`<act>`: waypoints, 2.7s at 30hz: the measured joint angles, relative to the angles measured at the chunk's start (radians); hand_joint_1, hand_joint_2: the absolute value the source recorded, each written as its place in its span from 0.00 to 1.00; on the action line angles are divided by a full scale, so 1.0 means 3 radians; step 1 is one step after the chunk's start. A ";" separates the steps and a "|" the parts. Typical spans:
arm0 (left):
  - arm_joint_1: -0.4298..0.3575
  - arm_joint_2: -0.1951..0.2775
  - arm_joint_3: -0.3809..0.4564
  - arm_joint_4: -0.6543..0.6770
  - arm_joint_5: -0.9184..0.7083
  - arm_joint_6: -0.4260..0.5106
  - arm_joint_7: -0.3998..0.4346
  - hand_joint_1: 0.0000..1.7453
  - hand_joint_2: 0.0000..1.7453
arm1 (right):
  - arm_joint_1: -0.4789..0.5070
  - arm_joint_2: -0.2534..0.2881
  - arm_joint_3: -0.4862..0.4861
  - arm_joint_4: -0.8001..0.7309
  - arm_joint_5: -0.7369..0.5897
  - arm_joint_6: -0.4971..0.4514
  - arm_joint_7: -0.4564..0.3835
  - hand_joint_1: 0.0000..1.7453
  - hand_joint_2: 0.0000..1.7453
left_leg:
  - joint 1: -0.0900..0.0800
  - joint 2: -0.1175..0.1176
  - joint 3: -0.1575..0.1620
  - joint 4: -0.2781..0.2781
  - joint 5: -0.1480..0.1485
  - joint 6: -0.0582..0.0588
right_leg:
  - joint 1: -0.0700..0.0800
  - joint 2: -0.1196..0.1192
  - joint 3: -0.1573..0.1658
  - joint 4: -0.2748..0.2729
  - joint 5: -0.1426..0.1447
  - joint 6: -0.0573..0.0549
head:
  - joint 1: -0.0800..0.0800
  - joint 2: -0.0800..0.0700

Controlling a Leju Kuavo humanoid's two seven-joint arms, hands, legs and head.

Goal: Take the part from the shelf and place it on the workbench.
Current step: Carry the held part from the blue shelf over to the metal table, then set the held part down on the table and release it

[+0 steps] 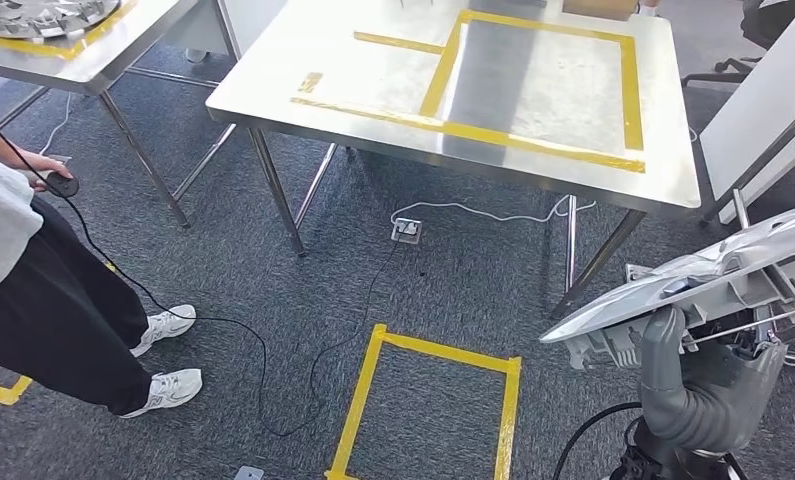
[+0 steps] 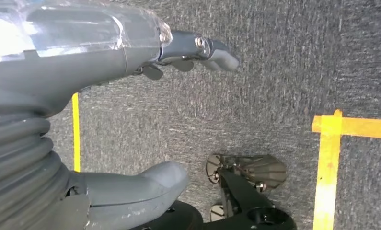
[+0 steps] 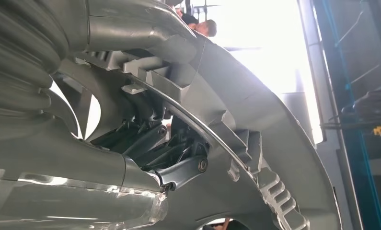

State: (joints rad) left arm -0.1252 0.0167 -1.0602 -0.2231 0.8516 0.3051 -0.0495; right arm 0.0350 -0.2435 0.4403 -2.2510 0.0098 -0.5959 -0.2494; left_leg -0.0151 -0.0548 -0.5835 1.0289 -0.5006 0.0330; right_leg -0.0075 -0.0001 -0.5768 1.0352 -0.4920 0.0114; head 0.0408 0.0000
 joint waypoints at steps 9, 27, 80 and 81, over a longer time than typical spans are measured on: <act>0.0003 0.0004 -0.0001 0.0002 0.0001 -0.0001 0.0004 0.00 1.00 | 0.0008 0.0002 -0.0002 0.0006 -0.0046 0.0000 -0.0005 1.00 1.00 | 0.0008 0.0124 0.0009 -0.0017 -0.0025 -0.0017 | 0.0017 0.0095 0.0020 -0.0073 -0.0038 -0.0009 | -0.0113 0.0000; -0.0001 0.0010 -0.0001 0.0001 -0.0003 0.0002 0.0010 0.00 1.00 | -0.0009 0.0003 0.0000 0.0058 -0.0075 -0.0001 -0.0046 1.00 1.00 | 0.0011 0.0124 0.0016 -0.0019 -0.0030 -0.0030 | 0.0020 0.0097 0.0039 -0.0087 -0.0041 -0.0017 | -0.0108 0.0000; -0.0001 -0.0007 -0.0001 0.0001 -0.0007 -0.0003 0.0020 0.00 1.00 | -0.0014 0.0000 0.0000 0.0058 -0.0033 -0.0025 -0.0035 1.00 1.00 | 0.0071 0.0111 0.0006 0.0014 -0.0036 -0.0114 | -0.0002 0.0141 0.0031 -0.0063 -0.0038 -0.0086 | -0.0172 0.0000; -0.0002 -0.0007 -0.0001 0.0001 -0.0007 -0.0003 0.0020 0.00 1.00 | -0.0015 0.0000 0.0000 0.0057 -0.0033 -0.0025 -0.0035 1.00 1.00 | 0.0069 0.0113 0.0007 0.0014 -0.0040 -0.0106 | -0.0004 0.0140 0.0037 -0.0071 -0.0037 -0.0083 | -0.0154 0.0000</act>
State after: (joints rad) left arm -0.1257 0.0146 -1.0605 -0.2229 0.8495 0.3040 -0.0435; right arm 0.0304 -0.2434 0.4403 -2.2338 -0.0001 -0.6035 -0.2598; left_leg 0.0057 -0.0209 -0.5813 1.0331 -0.5125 0.0011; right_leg -0.0086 0.0419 -0.5659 1.0139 -0.5029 -0.0136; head -0.0054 0.0000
